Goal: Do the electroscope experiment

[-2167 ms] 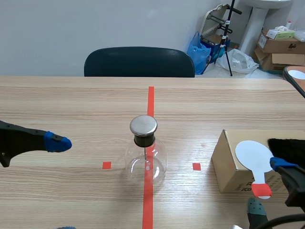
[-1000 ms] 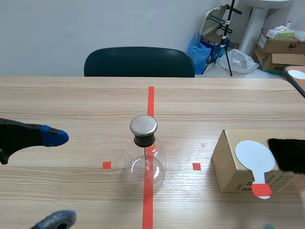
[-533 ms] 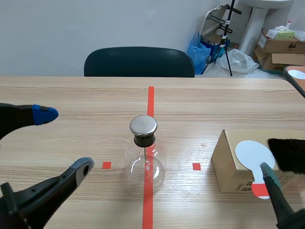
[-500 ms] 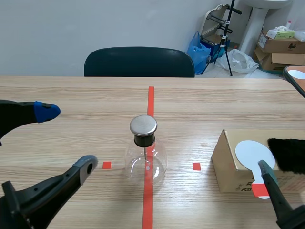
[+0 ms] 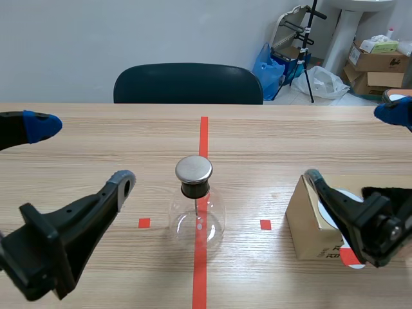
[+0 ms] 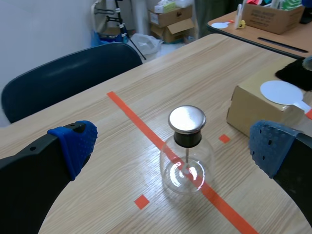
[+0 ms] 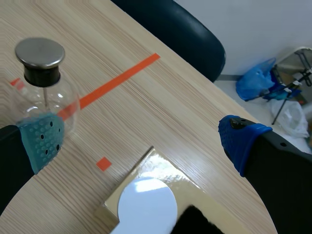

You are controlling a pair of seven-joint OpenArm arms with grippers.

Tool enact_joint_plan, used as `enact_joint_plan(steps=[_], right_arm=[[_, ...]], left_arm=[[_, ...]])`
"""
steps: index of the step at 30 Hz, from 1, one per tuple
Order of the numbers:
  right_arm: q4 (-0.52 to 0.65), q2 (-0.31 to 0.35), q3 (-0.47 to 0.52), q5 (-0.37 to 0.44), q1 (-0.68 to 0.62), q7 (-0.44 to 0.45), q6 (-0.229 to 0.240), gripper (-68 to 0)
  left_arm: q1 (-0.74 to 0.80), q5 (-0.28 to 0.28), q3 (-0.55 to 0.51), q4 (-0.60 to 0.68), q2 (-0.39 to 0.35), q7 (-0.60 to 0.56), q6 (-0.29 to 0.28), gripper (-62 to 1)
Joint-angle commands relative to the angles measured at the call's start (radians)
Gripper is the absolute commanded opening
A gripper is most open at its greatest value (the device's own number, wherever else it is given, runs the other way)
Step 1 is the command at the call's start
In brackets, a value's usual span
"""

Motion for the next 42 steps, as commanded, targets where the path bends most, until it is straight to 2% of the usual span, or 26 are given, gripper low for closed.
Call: enact_joint_plan(steps=[1,3,5,11,16,24,42], right_arm=[[0.008,0.011,-0.002,0.034,0.025,-0.006,0.022,0.4],[0.008,0.011,-0.015,0.066,0.053,-0.021,0.049,0.4],[0.008,0.010,-0.040,0.071,0.079,-0.029,0.056,0.4],[0.008,0.010,-0.140,0.073,0.133,-0.107,0.051,0.4],[0.008,0.010,-0.200,0.072,0.134,-0.109,0.051,0.4],[0.008,0.010,-0.208,0.056,0.133,-0.166,0.051,0.4],[0.008,0.010,-0.208,0.054,0.133,-0.157,0.051,0.4]], left_arm=[[0.000,-0.014,0.001,-0.002,0.002,-0.018,0.026,1.4],[0.000,-0.014,0.001,-0.002,0.002,-0.011,0.065,1.4],[0.000,-0.014,0.001,-0.002,0.002,0.025,0.096,1.4],[0.000,-0.006,0.001,-0.002,0.002,0.065,0.108,1.4],[0.000,-0.006,-0.002,-0.002,0.002,0.066,0.118,1.4],[0.000,-0.006,-0.031,-0.002,-0.001,0.090,0.118,1.4],[0.000,-0.006,-0.033,-0.002,-0.001,0.114,0.118,1.4]])
